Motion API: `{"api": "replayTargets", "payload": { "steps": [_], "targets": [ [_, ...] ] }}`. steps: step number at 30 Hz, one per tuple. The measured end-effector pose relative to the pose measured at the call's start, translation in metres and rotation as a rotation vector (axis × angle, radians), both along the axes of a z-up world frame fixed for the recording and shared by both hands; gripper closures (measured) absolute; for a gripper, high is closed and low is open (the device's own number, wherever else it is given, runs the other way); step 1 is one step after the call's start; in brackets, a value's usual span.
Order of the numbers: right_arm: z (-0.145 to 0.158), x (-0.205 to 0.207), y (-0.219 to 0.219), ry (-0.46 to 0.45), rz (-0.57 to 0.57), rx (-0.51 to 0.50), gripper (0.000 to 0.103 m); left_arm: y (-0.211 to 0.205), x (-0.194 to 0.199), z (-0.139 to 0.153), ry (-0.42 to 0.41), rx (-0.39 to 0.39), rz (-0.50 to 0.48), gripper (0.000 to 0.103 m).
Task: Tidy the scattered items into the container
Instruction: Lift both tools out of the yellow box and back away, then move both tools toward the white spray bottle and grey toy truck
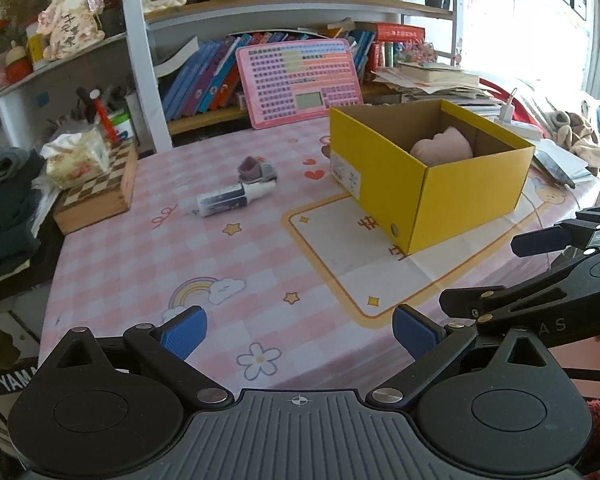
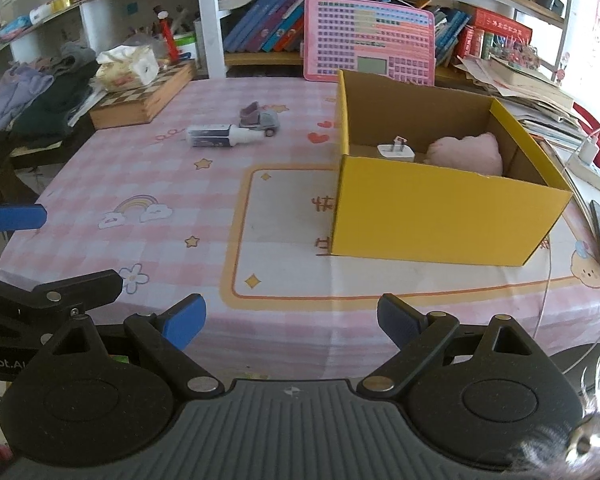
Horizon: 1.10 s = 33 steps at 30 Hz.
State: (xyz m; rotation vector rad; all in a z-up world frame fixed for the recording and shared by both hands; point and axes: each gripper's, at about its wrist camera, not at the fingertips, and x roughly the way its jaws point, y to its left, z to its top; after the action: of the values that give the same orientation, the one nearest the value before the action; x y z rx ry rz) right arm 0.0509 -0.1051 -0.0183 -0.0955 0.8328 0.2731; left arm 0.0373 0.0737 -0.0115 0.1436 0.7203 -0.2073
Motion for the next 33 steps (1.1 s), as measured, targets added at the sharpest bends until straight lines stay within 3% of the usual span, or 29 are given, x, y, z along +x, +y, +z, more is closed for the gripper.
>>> {"api": "replayTargets", "payload": {
  "steps": [18, 33],
  "targets": [
    [0.008, 0.0, 0.04, -0.032, 0.081, -0.039, 0.01, 0.039, -0.01, 0.0, -0.002, -0.046, 0.094, 0.002],
    [0.004, 0.049, 0.069, -0.065, 0.175, -0.074, 0.01, 0.061, 0.024, -0.006, -0.021, -0.092, 0.149, 0.002]
  ]
}}
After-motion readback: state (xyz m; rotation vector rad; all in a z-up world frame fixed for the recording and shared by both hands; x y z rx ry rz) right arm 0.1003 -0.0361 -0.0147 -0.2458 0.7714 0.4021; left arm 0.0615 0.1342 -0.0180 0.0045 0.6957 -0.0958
